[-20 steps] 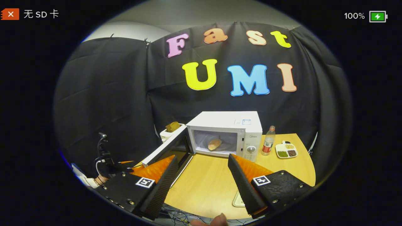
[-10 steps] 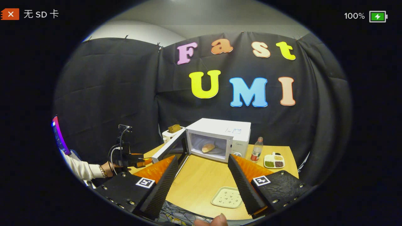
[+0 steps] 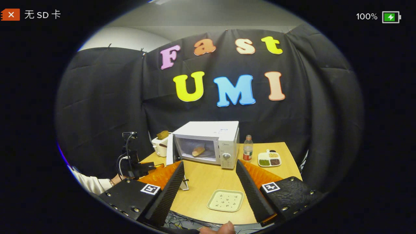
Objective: Open the microwave oven with the left hand, put the food in, and close the microwave oven.
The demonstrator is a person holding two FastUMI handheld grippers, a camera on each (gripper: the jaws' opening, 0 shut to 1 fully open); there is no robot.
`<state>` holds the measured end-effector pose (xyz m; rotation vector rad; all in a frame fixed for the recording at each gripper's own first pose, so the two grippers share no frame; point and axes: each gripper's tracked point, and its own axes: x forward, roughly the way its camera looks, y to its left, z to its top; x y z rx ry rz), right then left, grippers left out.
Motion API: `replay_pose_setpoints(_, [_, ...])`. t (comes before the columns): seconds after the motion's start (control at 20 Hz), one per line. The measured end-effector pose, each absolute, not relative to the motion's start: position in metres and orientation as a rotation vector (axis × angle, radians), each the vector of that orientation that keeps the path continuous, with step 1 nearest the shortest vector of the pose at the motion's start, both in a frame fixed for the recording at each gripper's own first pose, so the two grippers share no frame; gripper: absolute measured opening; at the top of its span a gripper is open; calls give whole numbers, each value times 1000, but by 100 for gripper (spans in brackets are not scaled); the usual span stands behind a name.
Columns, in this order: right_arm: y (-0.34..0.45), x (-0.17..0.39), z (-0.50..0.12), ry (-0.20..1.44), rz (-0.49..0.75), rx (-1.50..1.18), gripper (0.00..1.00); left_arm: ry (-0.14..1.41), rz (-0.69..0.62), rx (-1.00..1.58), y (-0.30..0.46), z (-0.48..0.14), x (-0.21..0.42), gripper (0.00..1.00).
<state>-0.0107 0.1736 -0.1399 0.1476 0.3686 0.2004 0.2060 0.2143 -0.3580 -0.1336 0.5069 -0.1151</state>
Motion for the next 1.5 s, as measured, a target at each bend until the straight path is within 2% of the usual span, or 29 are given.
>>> replay_pose_setpoints(0.1, [167,-2,-134,370,147,176,98,502,-161,-169,196,-354,227,95])
replay_pose_setpoints(0.45, [146,26,-132,368,-9,208,98,506,-293,-191,157,-374,291,98])
replay_pose_setpoints(0.6, [140,34,-138,378,-49,202,98,495,-353,-134,137,-378,313,100])
replay_pose_setpoints(0.65, [137,36,-140,385,-62,193,97,490,-373,-112,130,-378,321,98])
replay_pose_setpoints(0.7, [135,38,-141,388,-74,189,98,486,-391,-93,123,-380,330,100])
replay_pose_setpoints(0.75, [134,39,-140,390,-82,192,98,481,-408,-80,116,-381,339,95])
replay_pose_setpoints(0.8, [133,40,-142,394,-92,195,98,478,-423,-71,108,-381,347,100])
replay_pose_setpoints(0.85, [131,42,-143,399,-102,195,98,477,-434,-63,103,-382,355,98])
replay_pose_setpoints(1.25, [122,56,-159,447,-134,184,98,477,-446,-69,72,-388,400,100])
replay_pose_setpoints(1.3, [121,58,-160,447,-139,177,98,476,-444,-86,70,-388,399,95])
replay_pose_setpoints(1.5, [120,66,-164,457,-138,189,98,468,-425,-97,70,-387,401,95])
